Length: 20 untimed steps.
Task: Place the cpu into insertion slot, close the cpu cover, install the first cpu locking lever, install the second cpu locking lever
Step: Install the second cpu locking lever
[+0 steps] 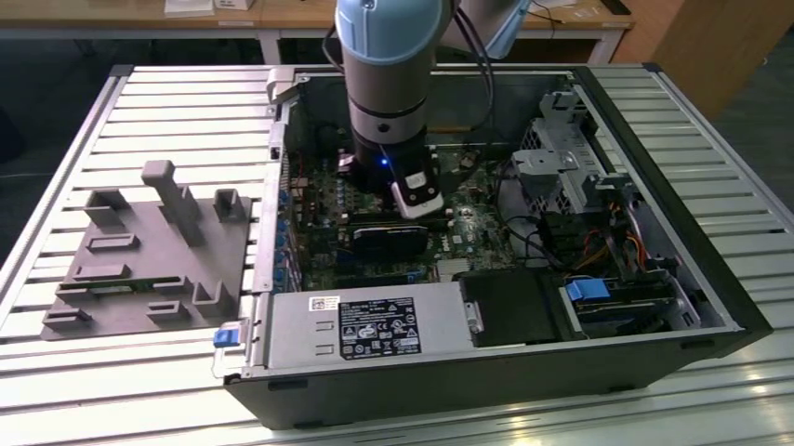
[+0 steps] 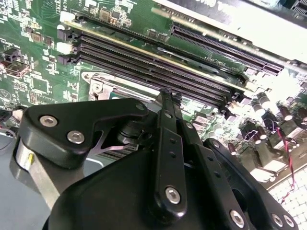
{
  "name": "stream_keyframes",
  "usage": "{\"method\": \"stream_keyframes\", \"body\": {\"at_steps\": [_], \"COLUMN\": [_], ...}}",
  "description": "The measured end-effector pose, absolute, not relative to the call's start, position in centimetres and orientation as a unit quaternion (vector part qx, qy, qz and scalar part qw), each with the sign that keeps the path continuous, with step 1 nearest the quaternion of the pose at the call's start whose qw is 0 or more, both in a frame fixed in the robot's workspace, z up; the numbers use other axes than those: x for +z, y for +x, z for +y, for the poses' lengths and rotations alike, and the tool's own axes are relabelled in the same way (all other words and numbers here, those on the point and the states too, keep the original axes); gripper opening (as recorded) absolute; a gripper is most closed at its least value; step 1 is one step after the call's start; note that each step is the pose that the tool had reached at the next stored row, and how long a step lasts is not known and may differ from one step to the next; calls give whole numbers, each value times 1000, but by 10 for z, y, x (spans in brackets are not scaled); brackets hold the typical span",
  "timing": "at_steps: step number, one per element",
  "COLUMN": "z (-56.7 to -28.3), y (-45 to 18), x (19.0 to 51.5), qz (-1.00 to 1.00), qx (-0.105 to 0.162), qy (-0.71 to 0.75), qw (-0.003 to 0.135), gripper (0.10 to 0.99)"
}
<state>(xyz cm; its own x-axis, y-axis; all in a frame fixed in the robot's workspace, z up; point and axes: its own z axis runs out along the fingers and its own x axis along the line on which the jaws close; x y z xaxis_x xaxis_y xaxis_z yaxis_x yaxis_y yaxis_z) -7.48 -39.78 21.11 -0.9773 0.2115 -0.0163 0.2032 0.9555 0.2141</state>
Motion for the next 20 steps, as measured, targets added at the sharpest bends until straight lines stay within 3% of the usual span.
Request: {"method": "stream_keyframes", "body": {"at_steps": [20], "z": [-407], "y": [-87], "x": [199], "qz": [984], "qx": [150], "qy": [94], "qw": [14], "gripper": [102]}}
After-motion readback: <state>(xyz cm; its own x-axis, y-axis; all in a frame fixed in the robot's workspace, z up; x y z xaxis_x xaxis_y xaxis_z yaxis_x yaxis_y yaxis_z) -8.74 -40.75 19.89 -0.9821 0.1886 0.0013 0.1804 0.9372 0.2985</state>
